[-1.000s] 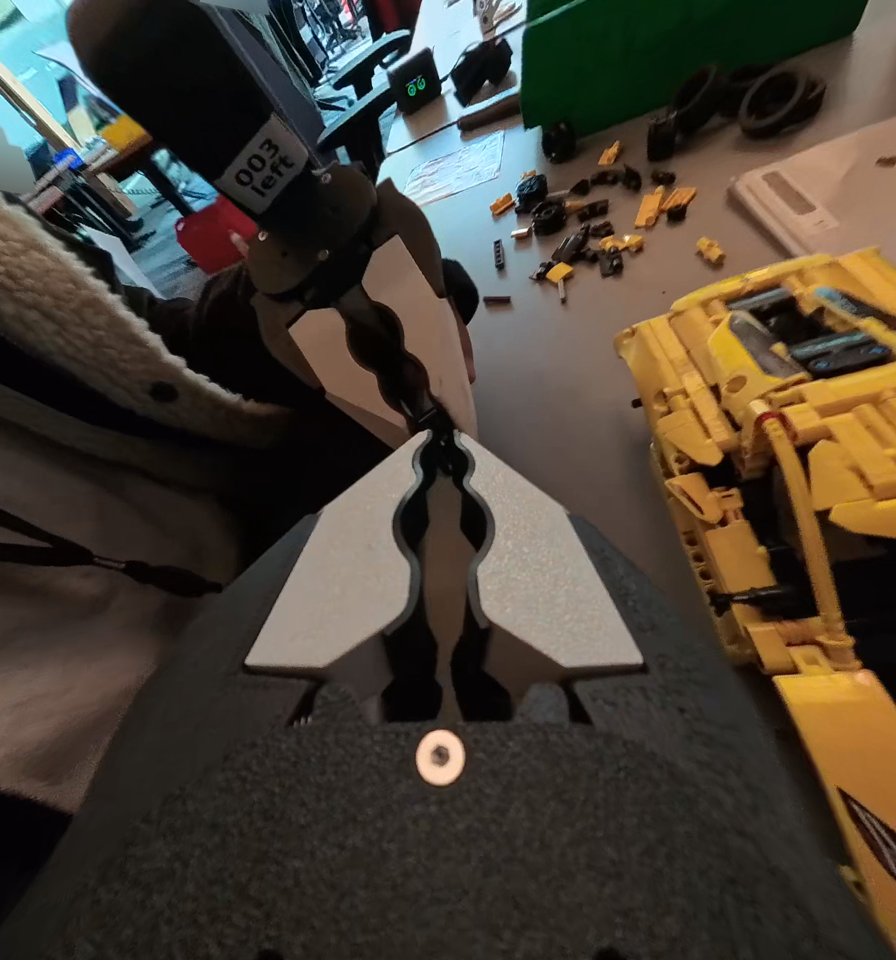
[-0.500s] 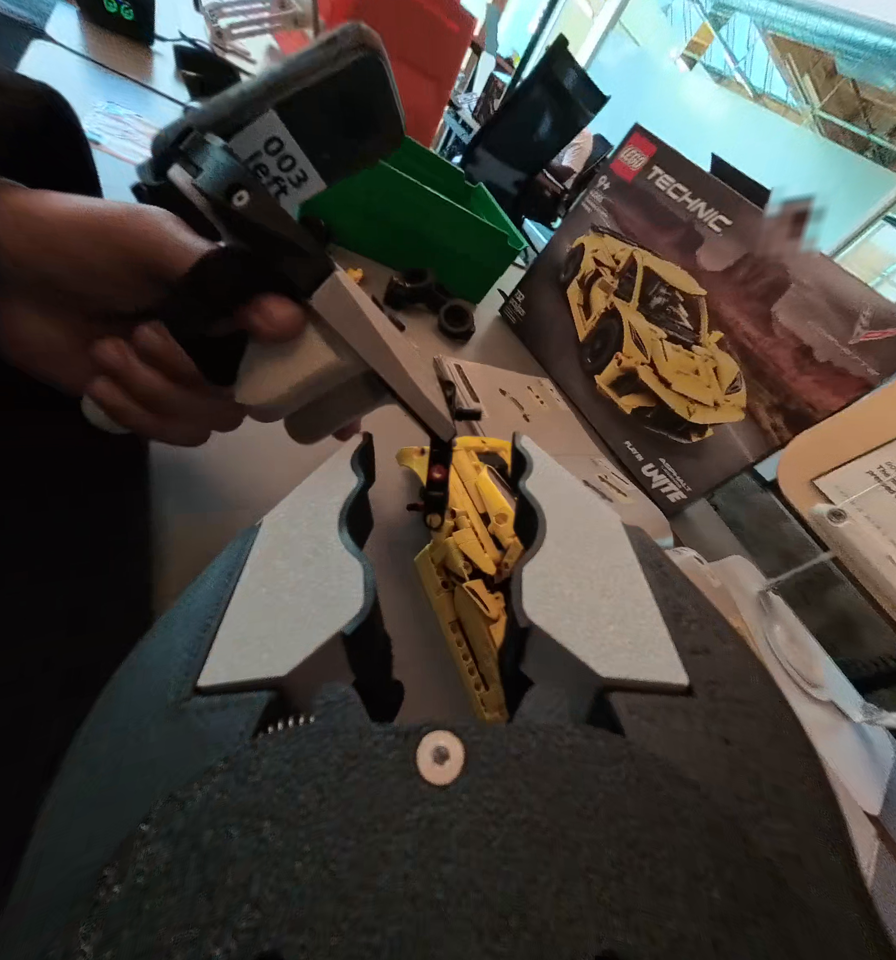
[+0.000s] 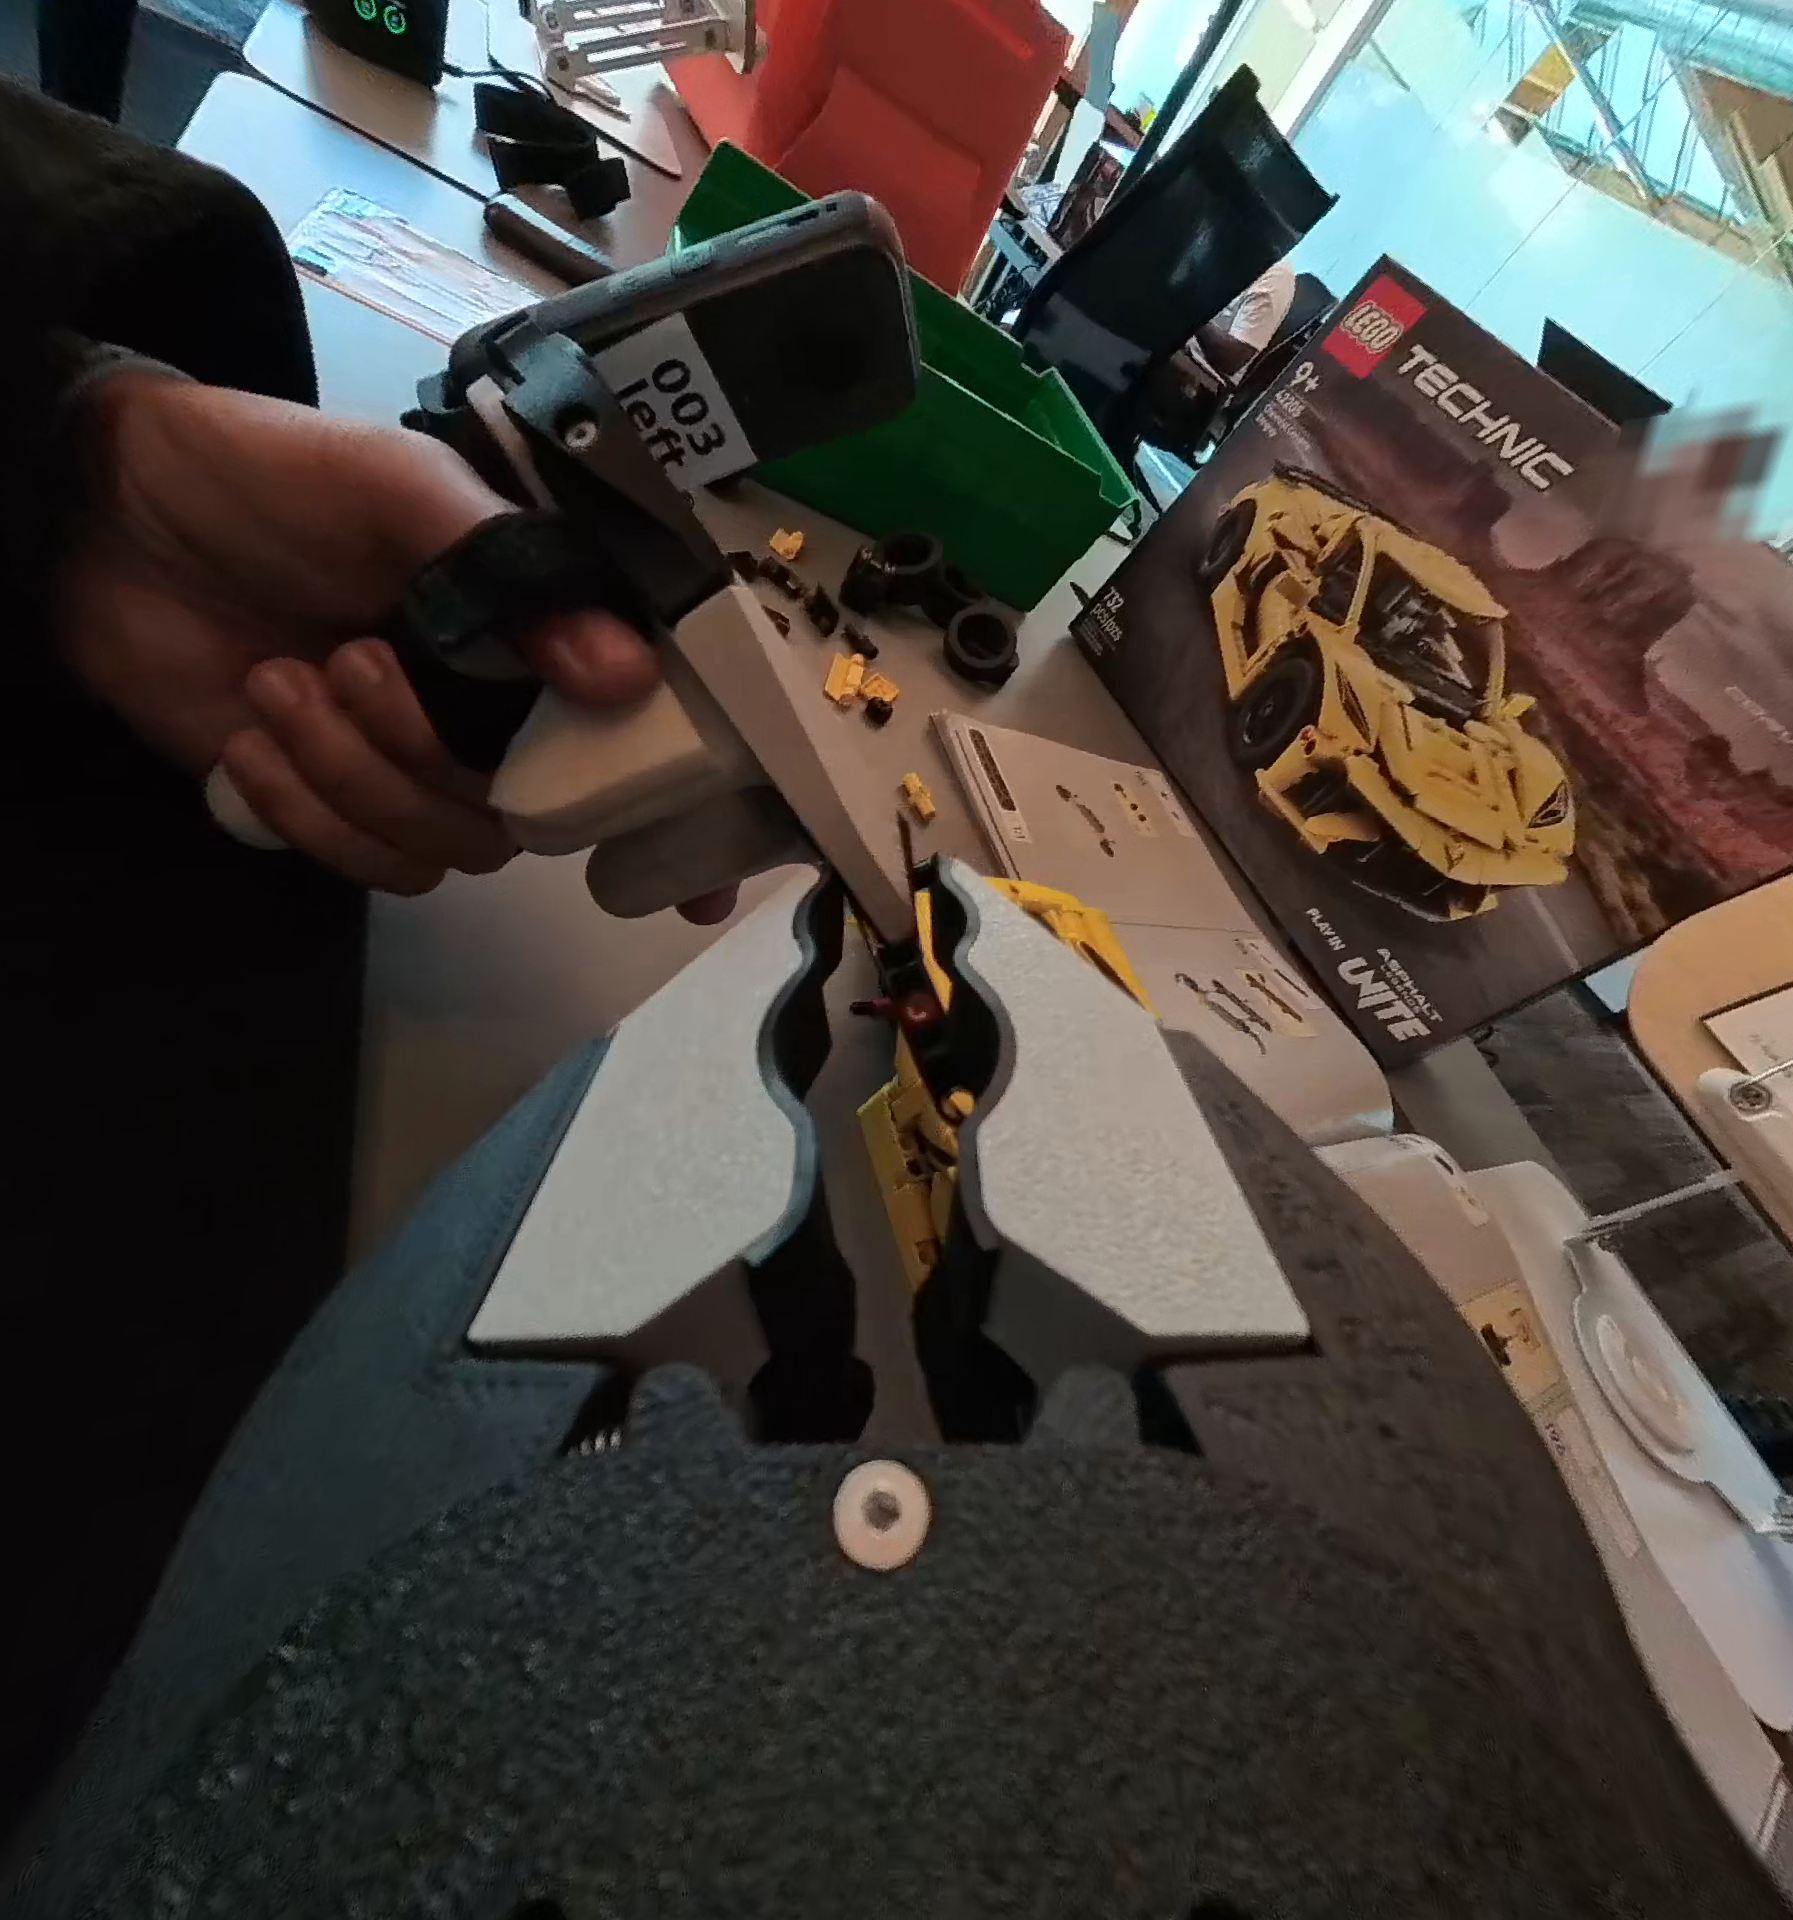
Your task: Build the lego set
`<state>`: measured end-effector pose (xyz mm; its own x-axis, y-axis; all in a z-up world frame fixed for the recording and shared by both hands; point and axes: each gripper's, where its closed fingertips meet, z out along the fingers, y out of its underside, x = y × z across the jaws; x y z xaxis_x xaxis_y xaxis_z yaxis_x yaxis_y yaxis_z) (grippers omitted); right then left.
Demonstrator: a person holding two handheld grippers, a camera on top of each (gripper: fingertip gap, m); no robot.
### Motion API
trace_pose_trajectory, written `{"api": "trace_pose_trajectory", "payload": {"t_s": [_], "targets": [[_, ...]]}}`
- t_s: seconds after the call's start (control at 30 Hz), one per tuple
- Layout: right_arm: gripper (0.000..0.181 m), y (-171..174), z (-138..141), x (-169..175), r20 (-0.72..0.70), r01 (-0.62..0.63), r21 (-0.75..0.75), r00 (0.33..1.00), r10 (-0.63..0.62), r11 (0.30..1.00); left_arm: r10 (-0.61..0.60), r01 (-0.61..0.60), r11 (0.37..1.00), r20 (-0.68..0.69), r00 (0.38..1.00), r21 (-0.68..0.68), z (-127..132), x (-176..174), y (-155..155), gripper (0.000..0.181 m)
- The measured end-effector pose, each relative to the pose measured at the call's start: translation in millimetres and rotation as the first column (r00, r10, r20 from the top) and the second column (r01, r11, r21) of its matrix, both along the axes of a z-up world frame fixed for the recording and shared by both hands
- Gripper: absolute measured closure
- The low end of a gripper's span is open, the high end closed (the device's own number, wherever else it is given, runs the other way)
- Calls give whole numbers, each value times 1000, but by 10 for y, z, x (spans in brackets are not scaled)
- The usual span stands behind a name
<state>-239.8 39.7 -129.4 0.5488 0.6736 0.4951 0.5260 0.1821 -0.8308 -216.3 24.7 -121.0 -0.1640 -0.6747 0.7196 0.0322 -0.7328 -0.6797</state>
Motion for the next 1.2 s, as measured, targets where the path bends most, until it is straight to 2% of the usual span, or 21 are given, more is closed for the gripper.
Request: {"api": "trace_pose_trajectory", "payload": {"t_s": [0.07,0.17,0.2,0.23,0.33,0.43,0.53,0.6,0.63,0.73,0.8,0.97,1.07,1.2], "targets": [[166,9,-7,5,-4,-7,-2,1000,7,1000,6,-6,1000,-6,1000,-2,-11,5,14,173],[164,37,9,16,-124,-18,-70,992,9,997,8,-7,999,26,1000,-51,7,-19,62,172],[161,41,42,68,-167,-7,-70,986,-5,998,27,-24,996,35,999,-84,-2,-47,121,172],[150,46,85,144,-198,6,-50,980,-16,999,41,-34,991,51,998,-126,-5,-84,181,172],[148,36,84,320,-242,-3,-93,970,-19,996,37,-14,975,99,994,-224,0,-146,261,172],[144,1,52,294,-258,-57,-120,966,25,991,7,17,972,100,995,-236,-9,-124,226,173],[152,-2,-3,211,-202,-71,-97,978,51,993,-34,58,969,102,994,-239,-7,-99,166,173],[171,-7,-28,188,-166,-70,-79,985,57,994,-43,65,970,100,994,-233,-7,-90,148,173],[173,-13,-24,188,-154,-68,-66,986,58,995,-47,70,970,106,993,-233,1,-91,142,172],[175,-8,1,203,-216,-83,-127,975,54,988,-17,47,978,149,989,-204,95,-126,179,167],[175,47,14,291,-308,-96,-224,951,23,970,86,-55,982,170,982,-180,155,-214,322,149],[175,37,50,372,-576,-300,-458,817,-22,837,249,-226,964,176,952,-141,194,-364,548,148],[175,14,79,373,-657,-400,-507,752,-43,764,277,-266,960,163,947,-87,208,-365,548,149],[175,1,174,405,-719,-459,-486,693,-43,744,293,-294,956,118,949,-12,177,-323,523,149]]}}
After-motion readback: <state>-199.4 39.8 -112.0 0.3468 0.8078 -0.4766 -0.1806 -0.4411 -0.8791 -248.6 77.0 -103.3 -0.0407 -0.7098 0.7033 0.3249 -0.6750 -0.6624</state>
